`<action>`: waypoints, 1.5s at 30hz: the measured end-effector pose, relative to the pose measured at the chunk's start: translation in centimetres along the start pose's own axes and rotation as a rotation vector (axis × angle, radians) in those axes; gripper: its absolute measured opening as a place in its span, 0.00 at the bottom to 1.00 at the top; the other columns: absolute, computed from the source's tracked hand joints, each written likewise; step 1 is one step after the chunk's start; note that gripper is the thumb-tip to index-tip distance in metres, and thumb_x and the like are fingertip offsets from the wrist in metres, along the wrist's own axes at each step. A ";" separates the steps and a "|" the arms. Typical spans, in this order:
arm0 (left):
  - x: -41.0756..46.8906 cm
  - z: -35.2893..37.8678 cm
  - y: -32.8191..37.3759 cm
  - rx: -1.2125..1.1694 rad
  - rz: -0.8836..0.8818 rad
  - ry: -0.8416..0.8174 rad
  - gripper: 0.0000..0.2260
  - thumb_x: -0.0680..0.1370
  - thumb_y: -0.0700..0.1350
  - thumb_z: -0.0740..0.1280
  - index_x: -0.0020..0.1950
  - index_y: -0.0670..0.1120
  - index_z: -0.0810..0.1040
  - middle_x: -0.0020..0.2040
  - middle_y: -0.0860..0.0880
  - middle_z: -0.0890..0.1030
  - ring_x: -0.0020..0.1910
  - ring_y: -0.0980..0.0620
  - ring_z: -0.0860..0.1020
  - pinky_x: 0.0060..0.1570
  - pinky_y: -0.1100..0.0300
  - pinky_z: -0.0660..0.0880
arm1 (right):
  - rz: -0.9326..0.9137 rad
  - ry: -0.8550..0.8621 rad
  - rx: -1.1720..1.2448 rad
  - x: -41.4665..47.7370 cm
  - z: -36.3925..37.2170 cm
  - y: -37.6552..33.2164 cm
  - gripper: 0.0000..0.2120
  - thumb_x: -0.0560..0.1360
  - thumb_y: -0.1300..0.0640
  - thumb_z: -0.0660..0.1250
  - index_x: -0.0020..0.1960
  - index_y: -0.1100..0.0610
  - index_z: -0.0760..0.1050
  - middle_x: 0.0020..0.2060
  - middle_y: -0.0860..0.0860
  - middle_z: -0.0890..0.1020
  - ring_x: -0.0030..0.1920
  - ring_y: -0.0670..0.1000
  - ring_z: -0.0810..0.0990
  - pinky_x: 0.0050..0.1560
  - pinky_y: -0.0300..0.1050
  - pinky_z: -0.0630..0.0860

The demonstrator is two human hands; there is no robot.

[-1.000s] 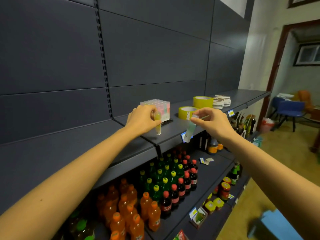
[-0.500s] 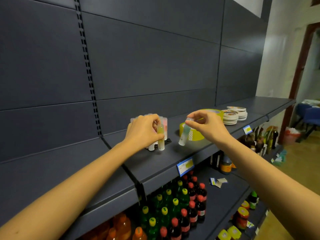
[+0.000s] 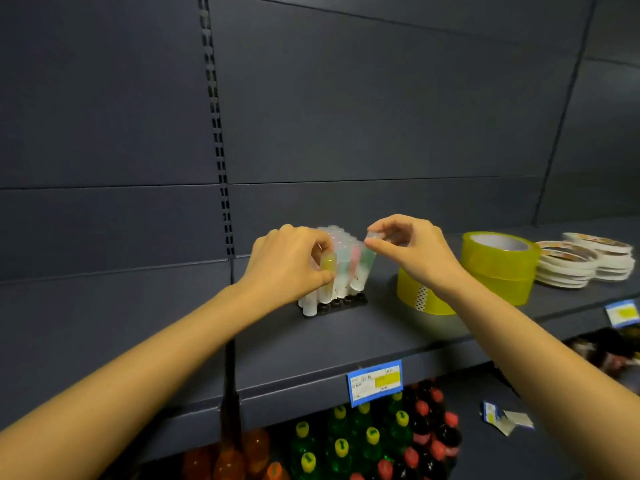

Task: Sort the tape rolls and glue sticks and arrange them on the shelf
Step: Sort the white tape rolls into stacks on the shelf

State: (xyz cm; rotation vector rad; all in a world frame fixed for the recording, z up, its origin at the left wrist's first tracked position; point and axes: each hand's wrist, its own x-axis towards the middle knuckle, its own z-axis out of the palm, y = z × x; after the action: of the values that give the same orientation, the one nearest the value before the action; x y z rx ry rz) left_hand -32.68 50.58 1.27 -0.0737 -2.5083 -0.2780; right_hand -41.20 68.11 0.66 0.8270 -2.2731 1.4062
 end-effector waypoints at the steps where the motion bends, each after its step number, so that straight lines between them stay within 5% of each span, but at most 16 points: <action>1: 0.0 -0.1 0.3 0.027 -0.012 0.005 0.07 0.69 0.52 0.71 0.45 0.55 0.79 0.43 0.57 0.83 0.42 0.52 0.78 0.39 0.62 0.66 | -0.023 -0.030 0.016 0.4 0.1 0.1 0.05 0.71 0.58 0.72 0.46 0.52 0.79 0.42 0.49 0.83 0.39 0.46 0.78 0.42 0.30 0.73; 6: -0.4 0.1 1.6 0.168 -0.078 0.042 0.06 0.69 0.53 0.70 0.43 0.54 0.82 0.30 0.58 0.73 0.38 0.52 0.72 0.32 0.63 0.61 | -0.141 -0.153 0.079 1.8 0.8 0.4 0.06 0.71 0.58 0.73 0.46 0.52 0.78 0.40 0.49 0.81 0.34 0.42 0.76 0.41 0.29 0.72; 16: -0.4 0.7 3.9 0.305 -0.195 -0.008 0.08 0.73 0.50 0.66 0.46 0.49 0.83 0.44 0.50 0.81 0.46 0.47 0.76 0.40 0.59 0.69 | -0.255 -0.268 0.085 2.2 1.5 1.8 0.06 0.70 0.57 0.74 0.45 0.49 0.78 0.40 0.46 0.81 0.32 0.39 0.75 0.39 0.29 0.71; 23: 0.5 0.8 5.0 0.336 -0.270 -0.088 0.11 0.73 0.47 0.67 0.47 0.40 0.81 0.44 0.41 0.79 0.49 0.43 0.74 0.47 0.53 0.73 | -0.282 -0.288 0.088 2.1 1.8 2.7 0.06 0.70 0.55 0.74 0.46 0.51 0.80 0.38 0.45 0.80 0.32 0.38 0.75 0.38 0.27 0.70; 26: 0.5 1.2 5.1 0.430 -0.230 -0.099 0.12 0.75 0.49 0.65 0.48 0.41 0.80 0.46 0.43 0.78 0.50 0.45 0.72 0.43 0.56 0.67 | -0.297 -0.291 0.099 2.1 1.9 2.9 0.06 0.70 0.56 0.74 0.47 0.52 0.81 0.38 0.45 0.80 0.31 0.38 0.75 0.41 0.34 0.72; 29: 0.2 2.1 4.9 0.712 -0.073 -0.105 0.15 0.79 0.52 0.57 0.58 0.46 0.75 0.53 0.47 0.73 0.53 0.47 0.67 0.44 0.58 0.56 | -0.315 -0.285 0.097 2.1 2.1 3.1 0.07 0.70 0.56 0.74 0.47 0.52 0.80 0.36 0.42 0.78 0.30 0.38 0.75 0.46 0.40 0.75; 32: 0.0 2.4 4.1 0.827 -0.001 -0.064 0.19 0.80 0.54 0.51 0.64 0.46 0.70 0.55 0.47 0.70 0.54 0.46 0.66 0.46 0.56 0.55 | -0.334 -0.270 0.094 2.0 2.2 3.1 0.07 0.70 0.55 0.73 0.47 0.51 0.78 0.35 0.40 0.77 0.31 0.39 0.75 0.46 0.42 0.77; 37: 0.1 2.2 3.6 0.818 0.020 -0.076 0.20 0.80 0.55 0.51 0.66 0.47 0.69 0.53 0.46 0.71 0.53 0.46 0.66 0.47 0.55 0.58 | -0.408 -0.220 -0.090 1.9 1.8 2.8 0.05 0.72 0.49 0.70 0.45 0.49 0.77 0.37 0.42 0.76 0.36 0.45 0.76 0.44 0.44 0.74; 41: -0.1 2.3 3.7 0.791 -0.025 -0.090 0.21 0.79 0.54 0.50 0.70 0.49 0.67 0.55 0.46 0.70 0.53 0.47 0.66 0.48 0.55 0.59 | -0.560 -0.156 -0.457 1.9 1.3 2.2 0.14 0.78 0.42 0.59 0.49 0.50 0.78 0.43 0.43 0.68 0.46 0.48 0.74 0.36 0.42 0.63; 45: -0.1 2.2 3.7 0.777 -0.053 -0.110 0.21 0.79 0.51 0.51 0.71 0.50 0.64 0.57 0.47 0.69 0.55 0.47 0.65 0.49 0.56 0.59 | -0.653 -0.203 -0.547 2.1 0.7 2.0 0.17 0.80 0.44 0.54 0.52 0.51 0.78 0.47 0.45 0.69 0.49 0.48 0.71 0.36 0.42 0.62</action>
State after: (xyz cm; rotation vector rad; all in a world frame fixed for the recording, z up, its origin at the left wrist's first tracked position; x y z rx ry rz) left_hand -33.45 54.64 0.11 0.2959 -2.5514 0.6997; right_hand -44.08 67.51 0.15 1.3743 -2.0623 0.4066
